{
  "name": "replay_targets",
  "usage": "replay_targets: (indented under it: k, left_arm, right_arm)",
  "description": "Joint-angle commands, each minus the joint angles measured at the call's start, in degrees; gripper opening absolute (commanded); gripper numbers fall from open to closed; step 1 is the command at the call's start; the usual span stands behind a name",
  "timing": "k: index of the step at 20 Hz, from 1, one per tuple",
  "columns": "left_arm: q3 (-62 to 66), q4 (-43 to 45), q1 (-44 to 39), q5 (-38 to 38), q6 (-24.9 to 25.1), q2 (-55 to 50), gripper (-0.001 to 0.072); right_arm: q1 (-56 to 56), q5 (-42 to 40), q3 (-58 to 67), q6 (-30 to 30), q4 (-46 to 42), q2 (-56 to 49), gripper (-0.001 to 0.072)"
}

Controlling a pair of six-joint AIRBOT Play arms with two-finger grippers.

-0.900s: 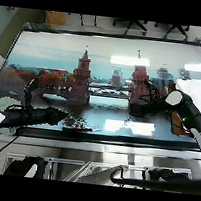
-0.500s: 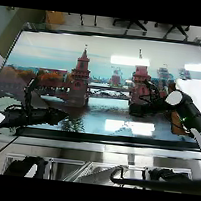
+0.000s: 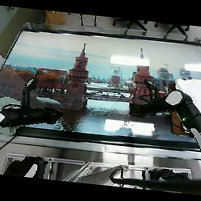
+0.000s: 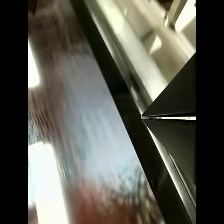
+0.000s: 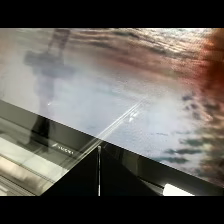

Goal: Fold the shirts.

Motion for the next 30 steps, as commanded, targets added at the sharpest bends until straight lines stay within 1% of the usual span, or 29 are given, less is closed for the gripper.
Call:
replay_targets:
  k: [1, 2, 3, 4, 5, 6, 8, 10, 14, 17, 18, 19, 20, 21, 22, 25, 27, 30]
  left_arm:
    - [5.79, 24.17, 4.17, -5.99, -10.32, 0.04, 0.0022]
    - [7.85, 31.06, 6.62, -7.56, -11.85, 0.04, 0.0120]
    - [9.49, 36.39, 9.42, -8.11, -12.41, 0.04, 0.0535]
    - [10.54, 40.79, 12.98, -7.74, -12.87, 0.04, 0.0693]
    - [10.80, 43.45, 17.09, -7.06, -12.85, -0.17, 0.0693]
    - [10.56, 44.33, 21.00, -6.80, -12.66, -0.96, 0.0693]
    - [8.02, 44.26, 27.78, -4.92, -12.61, -4.24, 0.0693]
    - [3.89, 44.44, 32.61, -1.75, -12.55, -9.35, 0.0693]
    - [0.22, 44.72, 37.86, 11.08, -12.57, -22.69, 0.0693]
    - [0.24, 44.48, 39.30, 18.01, -12.59, -32.35, 0.0693]
    - [0.42, 43.93, 39.26, 19.80, -12.61, -34.84, 0.0692]
    - [1.40, 42.49, 39.10, 20.81, -12.59, -37.27, 0.0665]
    - [3.34, 40.54, 39.10, 20.48, -12.55, -39.34, 0.0396]
    - [5.86, 38.32, 39.10, 18.91, -12.24, -40.74, 0.0106]
    - [8.72, 35.21, 38.88, 16.70, -11.19, -41.51, 0.0015]
    - [19.08, 25.46, 35.32, 8.07, -6.14, -39.67, 0.0015]
    - [24.63, 21.53, 29.59, 5.16, -5.90, -34.97, 0.0015]
    - [30.95, 14.78, 17.27, -0.61, -5.92, -27.80, 0.0015]
  right_arm:
    - [0.04, 0.00, -0.02, 0.02, 0.02, 0.07, 0.0019]
    - [0.04, 0.00, -0.02, 0.02, 0.04, 0.07, 0.0019]
    - [0.04, 0.00, -0.02, 0.02, 0.04, 0.07, 0.0019]
    - [0.04, 0.00, -0.02, 0.02, 0.11, -0.04, 0.0019]
    - [-0.04, 0.00, -0.02, 0.02, 0.02, -0.35, 0.0019]
    - [-0.02, 0.00, -0.04, 0.02, 0.04, -0.76, 0.0019]
    - [-0.02, 0.00, -0.04, 0.02, 0.04, -1.55, 0.0019]
    - [-0.02, -0.02, -0.04, 0.02, 0.00, -1.81, 0.0019]
    - [-0.02, 0.00, -0.04, 0.02, 0.04, -2.86, 0.0019]
    - [-0.02, -0.11, -0.04, 0.02, 0.46, -3.21, 0.0019]
    - [-0.02, -0.28, -0.04, 0.00, 0.48, -3.39, 0.0018]
    - [-0.02, -0.28, -0.04, -0.02, 0.44, -3.56, 0.0019]
    - [-0.02, -0.28, -0.04, -0.07, 0.46, -3.67, 0.0019]
    - [-0.02, -0.26, -0.04, -0.04, 0.46, -3.85, 0.0019]
    - [-0.02, -0.24, -0.04, -0.04, 0.48, -4.02, 0.0019]
    - [0.00, -0.22, -0.04, -0.02, 0.52, -4.28, 0.0019]
    - [0.00, -0.20, -0.04, -0.04, 0.52, -4.26, 0.0019]
    - [0.00, -0.17, -0.02, -0.04, 0.50, -4.26, 0.0019]
